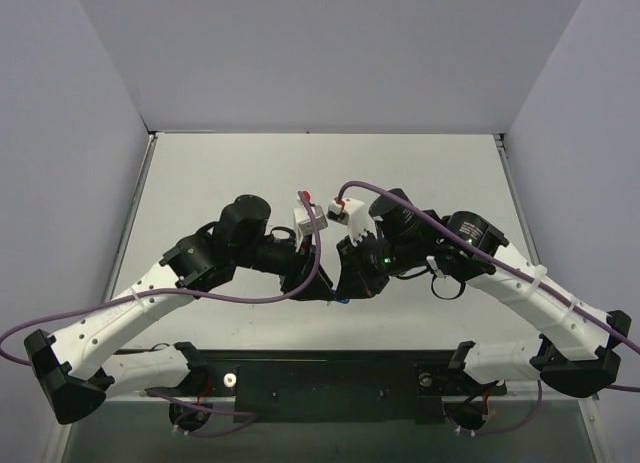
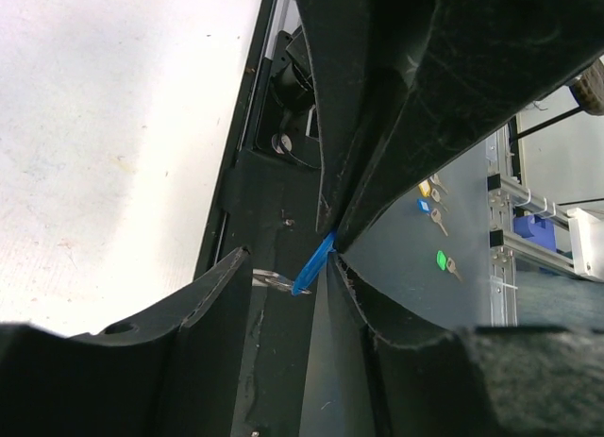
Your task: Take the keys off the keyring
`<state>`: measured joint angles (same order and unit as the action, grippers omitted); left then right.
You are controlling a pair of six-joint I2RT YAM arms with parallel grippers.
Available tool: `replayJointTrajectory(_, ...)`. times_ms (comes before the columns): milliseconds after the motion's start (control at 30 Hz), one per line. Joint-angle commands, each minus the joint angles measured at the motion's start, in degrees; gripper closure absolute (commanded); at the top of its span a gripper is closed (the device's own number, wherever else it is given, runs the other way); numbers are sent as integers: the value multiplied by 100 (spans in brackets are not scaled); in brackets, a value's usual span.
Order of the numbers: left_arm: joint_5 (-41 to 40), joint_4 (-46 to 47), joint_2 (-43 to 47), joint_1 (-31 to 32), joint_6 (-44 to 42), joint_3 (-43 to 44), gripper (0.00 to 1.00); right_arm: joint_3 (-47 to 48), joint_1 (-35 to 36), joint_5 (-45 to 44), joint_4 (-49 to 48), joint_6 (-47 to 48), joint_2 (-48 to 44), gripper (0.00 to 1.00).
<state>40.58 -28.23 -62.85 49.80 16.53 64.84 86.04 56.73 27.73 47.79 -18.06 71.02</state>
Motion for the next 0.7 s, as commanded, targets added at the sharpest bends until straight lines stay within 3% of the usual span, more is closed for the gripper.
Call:
replayJointTrajectory(0,-50,45,-25,91,16,310,53,220,49,-39,-15,31,-115,100)
replayJointTrajectory(267,-208,-25,-157,170,60,416,54,264,49,-39,-7,31,-124,100)
replayJointTrajectory(667,-287,-60,-201,258,69,530,77,255,66,-144,-59,14,-185,100)
